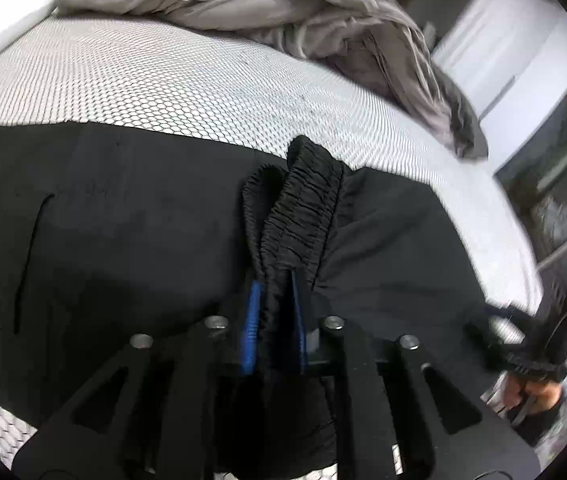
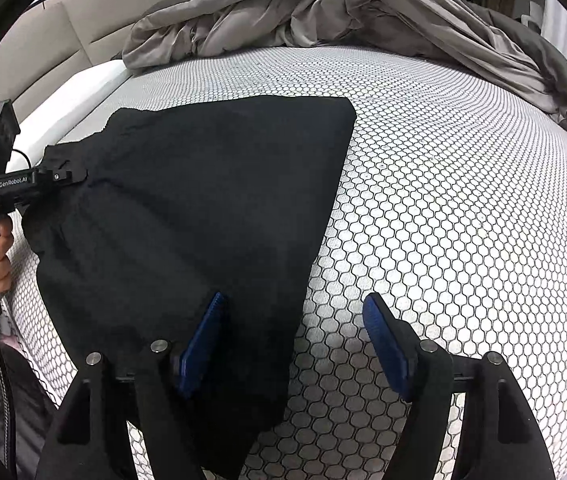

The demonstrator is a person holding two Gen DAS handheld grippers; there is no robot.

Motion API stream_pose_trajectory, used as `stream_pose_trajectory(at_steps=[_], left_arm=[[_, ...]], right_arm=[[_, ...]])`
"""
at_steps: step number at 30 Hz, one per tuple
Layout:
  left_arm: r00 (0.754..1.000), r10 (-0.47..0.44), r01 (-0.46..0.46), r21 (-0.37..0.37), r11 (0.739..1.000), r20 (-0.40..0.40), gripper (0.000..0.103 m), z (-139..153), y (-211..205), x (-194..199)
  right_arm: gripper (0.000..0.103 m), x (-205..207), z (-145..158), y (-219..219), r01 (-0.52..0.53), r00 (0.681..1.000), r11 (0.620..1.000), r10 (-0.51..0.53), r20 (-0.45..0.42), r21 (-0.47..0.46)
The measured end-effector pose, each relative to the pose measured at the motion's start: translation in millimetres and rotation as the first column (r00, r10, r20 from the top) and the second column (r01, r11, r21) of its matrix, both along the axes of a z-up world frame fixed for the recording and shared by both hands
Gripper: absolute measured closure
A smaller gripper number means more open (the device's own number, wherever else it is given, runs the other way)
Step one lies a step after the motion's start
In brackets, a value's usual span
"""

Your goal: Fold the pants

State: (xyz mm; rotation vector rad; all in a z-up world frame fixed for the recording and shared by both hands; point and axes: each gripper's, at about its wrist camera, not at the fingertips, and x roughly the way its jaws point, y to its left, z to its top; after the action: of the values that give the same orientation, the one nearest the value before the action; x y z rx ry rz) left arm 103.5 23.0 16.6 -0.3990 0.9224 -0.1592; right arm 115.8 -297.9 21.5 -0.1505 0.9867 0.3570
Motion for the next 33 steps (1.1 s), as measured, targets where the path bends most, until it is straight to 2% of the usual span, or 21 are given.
stream_pose_trajectory(at_steps=[2, 6, 8, 9, 11, 14, 17, 19, 20, 21, 24, 27, 30, 33], left_arm=[[1.000, 0.011, -0.011, 0.004, 1.000, -0.017, 0.083, -1.2, 0.5, 0.5], [0.999, 0.031, -0.032, -0.030, 0.999, -0.035, 0.080, -4.5, 2.4, 3.4], [0.998, 0.063, -0.063, -0.006, 0.998, -0.009, 0.081, -0.2, 6.7, -4.4], [0.997, 0.080, -0.081, 0.036, 0.996, 0.024, 0.081, 6.4, 4.4, -7.9], [0.994, 0.075, -0.080, 0.061, 0.995, 0.075, 0.080, 17.9, 6.4, -19.8], [0.992, 0.032, -0.039, 0.051, 0.998, 0.124, 0.077, 33.2, -0.2, -31.5], [0.986, -0.035, 0.025, 0.063, 0.998, 0.161, 0.069, 40.2, -22.8, -37.6], [0.982, -0.104, 0.096, 0.055, 0.994, 0.158, 0.064, 39.3, -45.5, -33.6], [0.980, -0.130, 0.124, 0.050, 0.991, 0.150, 0.063, 36.8, -54.6, -31.9], [0.978, -0.156, 0.151, 0.051, 0.987, 0.137, 0.063, 34.0, -64.7, -29.6], [0.974, -0.198, 0.191, 0.074, 0.979, 0.112, 0.063, 27.2, -87.3, -26.4], [0.963, -0.241, 0.235, 0.063, 0.970, 0.117, 0.063, 26.7, -107.5, -26.8], [0.944, -0.315, 0.314, 0.024, 0.949, 0.100, 0.062, 24.9, -147.7, -20.9], [0.912, -0.404, 0.404, 0.008, 0.915, 0.066, 0.060, 20.7, -201.9, -9.3]], right_arm=[[0.031, -1.1, 0.4, -2.1, 0.007, 1.000, 1.000, -0.007, 0.000, 0.003], [0.030, -3.5, -0.2, -5.6, 0.004, 1.000, 1.000, -0.004, 0.000, 0.001], [0.030, -7.4, -0.4, -10.0, -0.013, 1.000, 1.000, 0.013, -0.003, -0.007], [0.029, -8.6, -0.1, -12.0, -0.022, 1.000, 1.000, 0.021, -0.007, -0.014], [0.029, -16.3, 1.1, -17.3, -0.040, 0.999, 0.999, 0.039, -0.012, -0.035], [0.028, -29.5, 3.5, -29.7, -0.054, 0.998, 0.998, 0.054, -0.010, -0.041], [0.029, -36.4, 8.5, -36.8, -0.064, 0.998, 0.997, 0.065, -0.025, 0.052], [0.034, -35.8, 7.4, -37.4, -0.075, 0.995, 0.988, 0.083, -0.051, 0.135], [0.043, -34.2, 4.9, -36.3, -0.082, 0.993, 0.982, 0.096, -0.076, 0.169], [0.047, -33.0, 2.7, -36.0, -0.085, 0.990, 0.978, 0.105, -0.096, 0.193], [0.055, -31.5, -0.6, -40.2, -0.070, 0.985, 0.962, 0.108, -0.132, 0.264], [0.058, -42.4, 1.8, -45.7, -0.088, 0.983, 0.951, 0.131, -0.130, 0.295], [0.058, -57.4, 4.0, -46.8, -0.098, 0.982, 0.945, 0.142, -0.122, 0.311], [0.060, -56.6, 0.7, -47.9, -0.082, 0.979, 0.932, 0.141, -0.145, 0.354]])
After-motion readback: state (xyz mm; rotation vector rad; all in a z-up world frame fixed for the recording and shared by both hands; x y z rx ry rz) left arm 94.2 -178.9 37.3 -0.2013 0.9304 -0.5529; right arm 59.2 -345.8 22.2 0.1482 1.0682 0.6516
